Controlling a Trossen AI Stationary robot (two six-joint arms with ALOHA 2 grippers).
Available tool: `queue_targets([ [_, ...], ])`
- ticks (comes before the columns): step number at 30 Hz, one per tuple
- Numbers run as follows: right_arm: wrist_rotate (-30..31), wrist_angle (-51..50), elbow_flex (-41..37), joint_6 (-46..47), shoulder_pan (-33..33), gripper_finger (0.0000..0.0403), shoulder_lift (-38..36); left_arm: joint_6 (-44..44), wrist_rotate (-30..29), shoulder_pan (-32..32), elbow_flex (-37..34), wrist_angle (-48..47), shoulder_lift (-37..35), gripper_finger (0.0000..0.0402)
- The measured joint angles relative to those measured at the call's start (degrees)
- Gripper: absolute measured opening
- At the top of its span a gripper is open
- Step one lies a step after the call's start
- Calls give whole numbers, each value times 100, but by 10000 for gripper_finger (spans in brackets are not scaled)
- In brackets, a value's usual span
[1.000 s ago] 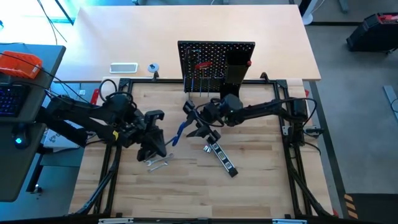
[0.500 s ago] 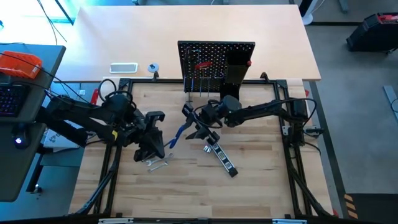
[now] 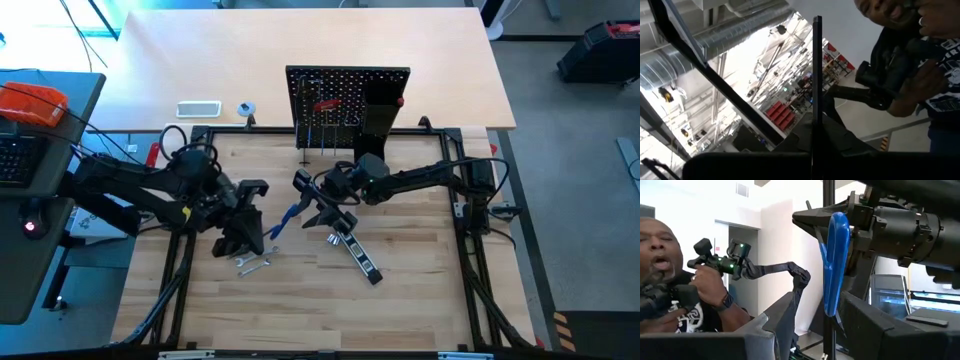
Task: Hang tools onto peg board
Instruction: Put the pick tool into the top black bin on the peg board
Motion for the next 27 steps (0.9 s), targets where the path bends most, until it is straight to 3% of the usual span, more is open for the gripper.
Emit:
queue_targets([
  [13,-80,216,0,363,-36,149,0,-92,22,143,0,-247,2,0],
  [19,-203,805,0,782,-36,149,-2,-18,8,148,0,-321,2,0],
  [27,-18,861,0,786,-34,149,-2,215,-10,148,0,-408,88,0],
])
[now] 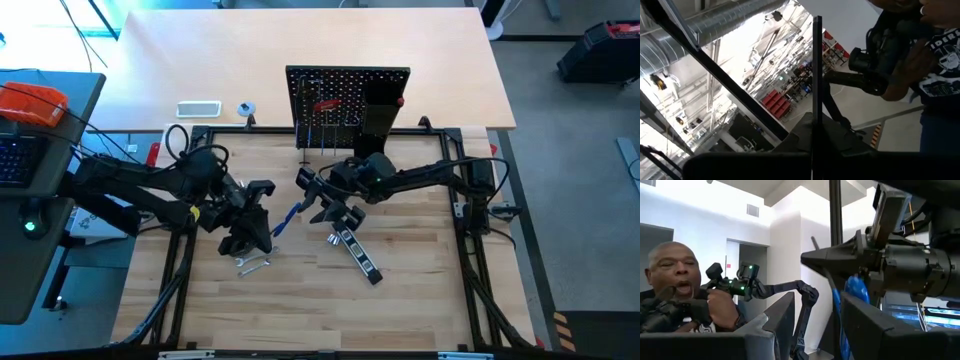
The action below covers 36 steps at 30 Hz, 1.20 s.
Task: Hang tools onto peg board
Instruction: Put the pick tool into the top black bin on the peg board
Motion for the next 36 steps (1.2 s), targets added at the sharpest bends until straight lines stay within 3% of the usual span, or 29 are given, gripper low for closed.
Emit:
queue_targets([
  [29,-151,-435,0,-428,105,149,0,-298,-17,0,0,223,114,0],
  [36,-26,-658,0,-589,120,108,2,-637,-96,94,0,238,198,0],
])
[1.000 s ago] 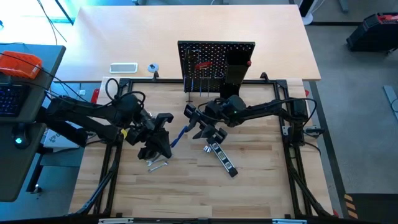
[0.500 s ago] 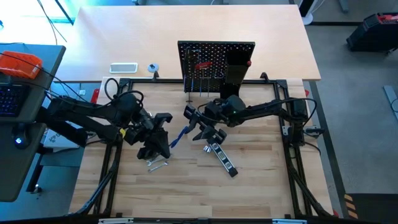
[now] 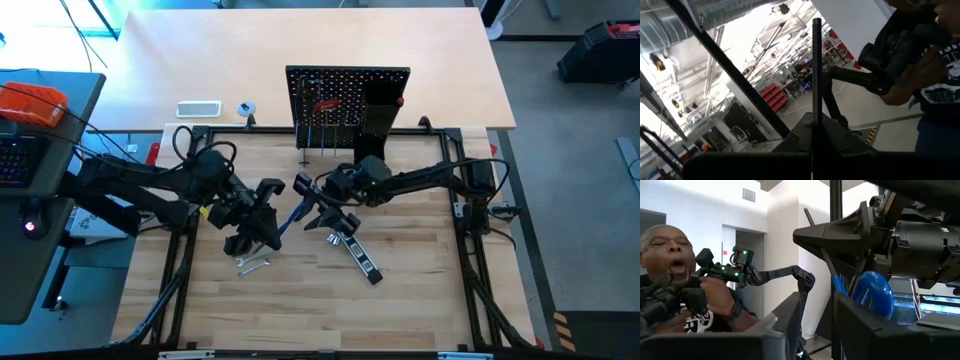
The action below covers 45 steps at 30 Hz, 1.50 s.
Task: Hang tools onto peg board
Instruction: Put the pick tool into the top black bin on the peg board
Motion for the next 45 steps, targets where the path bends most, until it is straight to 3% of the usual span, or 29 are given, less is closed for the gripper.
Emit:
queue_targets([
  [12,-18,-220,0,-270,18,65,0,-516,-205,94,0,64,0,0],
  [19,-8,-308,0,-595,54,5,0,-522,-220,94,0,-50,-11,0],
  [34,-162,-317,0,-609,107,0,0,-547,-229,94,-4,-423,-345,15],
  [40,-168,-414,0,-471,103,2,0,-166,-274,33,-4,-424,-341,4],
  [45,-40,-482,0,-471,103,41,0,-158,-300,34,-4,-463,-308,3],
])
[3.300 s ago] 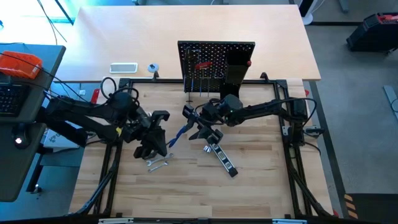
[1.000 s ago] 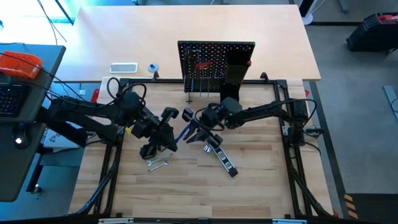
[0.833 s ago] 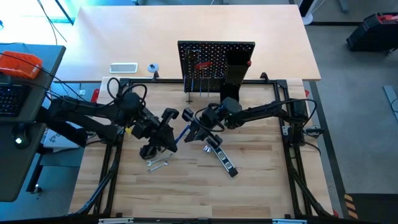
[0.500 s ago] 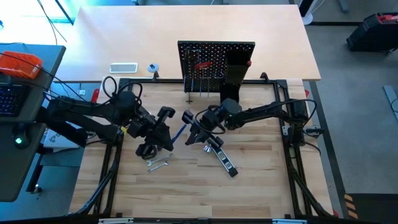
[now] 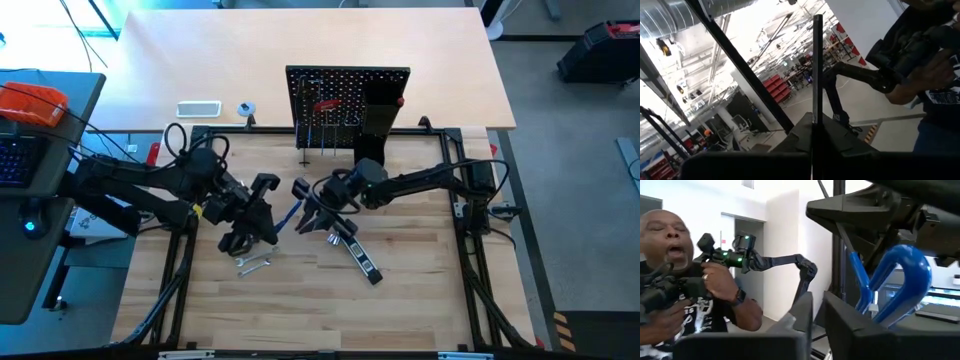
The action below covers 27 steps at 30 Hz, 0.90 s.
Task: Hang tools onto peg board
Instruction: Put the pick tool into the top black bin on the peg board
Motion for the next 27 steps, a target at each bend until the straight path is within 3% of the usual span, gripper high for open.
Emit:
queue_targets([
  [5,78,-4,0,-7,0,100,-1,-3,1,-56,0,30,81,2],
  [9,33,46,0,-141,44,118,0,-7,6,-74,0,33,225,1],
  [14,-17,0,0,-233,49,102,0,-40,5,-73,0,48,232,1],
  [21,-262,-122,0,-302,25,36,0,-54,9,-73,0,52,229,1],
  [27,-383,-148,-11,-253,5,41,0,-47,20,-105,0,95,145,1],
])
